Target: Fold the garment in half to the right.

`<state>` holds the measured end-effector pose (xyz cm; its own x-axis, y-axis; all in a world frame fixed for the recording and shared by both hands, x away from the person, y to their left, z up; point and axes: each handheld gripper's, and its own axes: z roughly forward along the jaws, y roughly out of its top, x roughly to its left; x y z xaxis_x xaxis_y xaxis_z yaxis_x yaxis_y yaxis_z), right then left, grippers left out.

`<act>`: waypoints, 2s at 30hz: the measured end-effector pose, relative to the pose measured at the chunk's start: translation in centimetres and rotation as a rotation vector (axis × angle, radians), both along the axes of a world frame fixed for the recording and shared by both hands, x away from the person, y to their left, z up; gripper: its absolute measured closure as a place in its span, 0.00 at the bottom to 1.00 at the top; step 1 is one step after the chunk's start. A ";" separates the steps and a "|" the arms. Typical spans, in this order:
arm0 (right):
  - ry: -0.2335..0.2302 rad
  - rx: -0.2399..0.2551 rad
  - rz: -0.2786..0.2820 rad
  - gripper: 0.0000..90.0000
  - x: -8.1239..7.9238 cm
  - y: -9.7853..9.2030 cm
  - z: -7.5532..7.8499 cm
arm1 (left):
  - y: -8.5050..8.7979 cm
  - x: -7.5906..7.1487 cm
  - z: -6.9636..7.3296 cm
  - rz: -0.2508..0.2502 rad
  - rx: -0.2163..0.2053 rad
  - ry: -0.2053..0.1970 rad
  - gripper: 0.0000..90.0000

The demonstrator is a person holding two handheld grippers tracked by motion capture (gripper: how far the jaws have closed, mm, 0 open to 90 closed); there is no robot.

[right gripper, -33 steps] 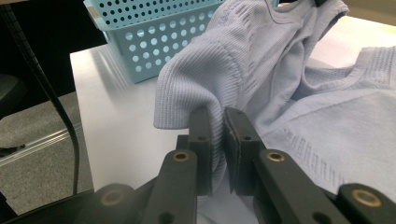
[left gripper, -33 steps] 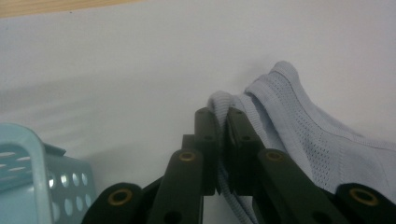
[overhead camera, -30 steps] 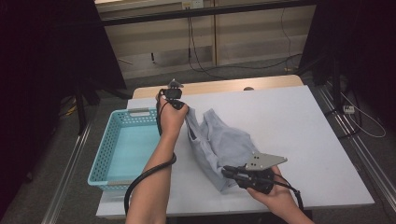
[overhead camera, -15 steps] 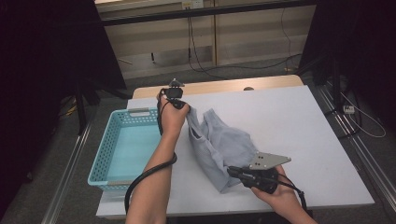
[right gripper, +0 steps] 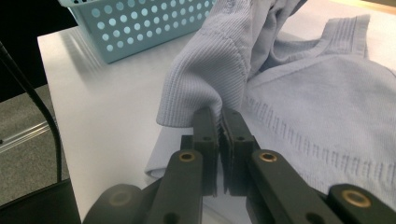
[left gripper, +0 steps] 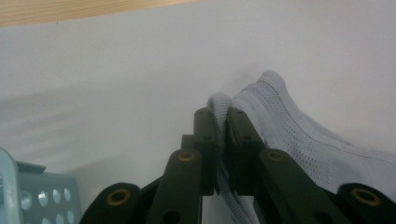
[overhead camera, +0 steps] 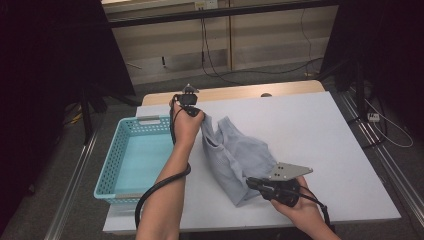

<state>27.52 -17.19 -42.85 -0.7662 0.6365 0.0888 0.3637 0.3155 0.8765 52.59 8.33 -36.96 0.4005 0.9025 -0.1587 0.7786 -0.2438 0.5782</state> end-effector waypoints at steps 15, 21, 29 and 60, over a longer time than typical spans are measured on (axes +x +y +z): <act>0.006 -0.041 -0.042 0.96 0.3 -1.2 -0.1 | -0.4 0.3 0.4 -0.015 -0.016 -0.021 0.89; 0.029 -0.047 -0.082 0.96 0.5 -2.1 -0.4 | -0.2 0.2 0.8 -0.026 -0.034 -0.056 0.81; 0.053 -0.059 -0.118 0.96 0.5 -2.6 -0.9 | 0.7 -0.3 1.4 -0.040 -0.041 -0.103 0.59; 0.144 -0.035 -0.217 0.96 1.3 -5.3 -1.5 | 1.5 -2.7 -2.9 -0.093 -0.022 -0.091 0.33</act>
<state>28.79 -22.49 -44.40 -0.5922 0.7894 0.1618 0.5464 0.2459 0.8006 49.84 9.83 -39.83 0.4959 0.8575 -0.1370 0.6970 -0.2989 0.6518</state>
